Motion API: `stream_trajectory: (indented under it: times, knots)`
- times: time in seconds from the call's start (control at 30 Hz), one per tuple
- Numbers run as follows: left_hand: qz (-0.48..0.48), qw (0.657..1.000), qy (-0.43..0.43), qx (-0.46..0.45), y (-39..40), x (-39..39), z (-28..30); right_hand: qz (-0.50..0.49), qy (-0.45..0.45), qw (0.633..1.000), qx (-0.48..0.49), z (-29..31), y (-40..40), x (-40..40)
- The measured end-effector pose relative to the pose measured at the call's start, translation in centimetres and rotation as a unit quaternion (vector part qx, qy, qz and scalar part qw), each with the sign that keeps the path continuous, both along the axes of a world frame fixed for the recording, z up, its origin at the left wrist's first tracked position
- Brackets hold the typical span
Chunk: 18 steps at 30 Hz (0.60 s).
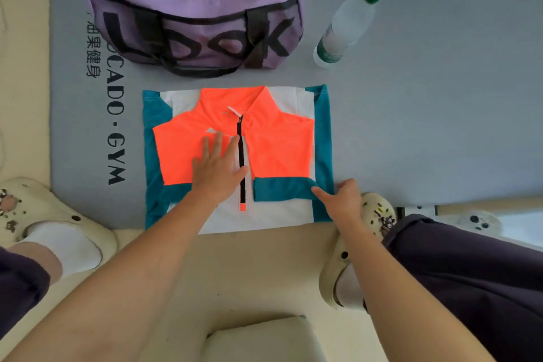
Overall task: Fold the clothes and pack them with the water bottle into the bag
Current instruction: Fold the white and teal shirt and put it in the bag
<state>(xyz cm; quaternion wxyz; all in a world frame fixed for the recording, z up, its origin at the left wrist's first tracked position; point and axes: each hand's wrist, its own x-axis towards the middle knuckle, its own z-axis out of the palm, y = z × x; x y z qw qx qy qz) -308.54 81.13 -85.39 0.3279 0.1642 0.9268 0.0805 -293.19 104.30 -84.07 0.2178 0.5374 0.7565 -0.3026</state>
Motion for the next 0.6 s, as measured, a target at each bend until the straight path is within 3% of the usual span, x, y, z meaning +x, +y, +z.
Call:
stream_trajectory:
  times: [0.07,0.13,0.27,0.37,0.47,0.53,0.6]
  knots:
    - [0.020,0.997,0.062,0.048,0.9,0.8,0.9,0.034,-0.001,0.998,0.061,-0.2,-0.1,0.2]
    - [0.017,0.988,0.077,0.135,2.5,2.3,1.8,0.037,0.007,0.999,0.039,-0.3,0.0,0.0]
    - [0.099,0.962,-0.143,0.212,6.5,5.8,3.1,0.049,-0.010,0.998,-0.025,-0.6,0.4,-0.4]
    - [0.264,0.891,-0.263,0.259,8.9,6.8,3.1,0.043,0.015,0.997,-0.054,-0.4,0.9,-0.7]
    - [0.347,0.839,-0.319,0.272,10.2,6.6,3.1,0.000,0.076,0.989,-0.129,0.3,1.7,-0.8]
    - [0.358,0.818,-0.348,0.286,10.8,6.3,3.3,-0.074,0.123,0.966,-0.213,0.8,2.1,-1.2]
    - [0.361,0.804,-0.365,0.301,11.2,6.2,3.5,-0.189,0.165,0.908,-0.336,1.3,2.0,-1.6]
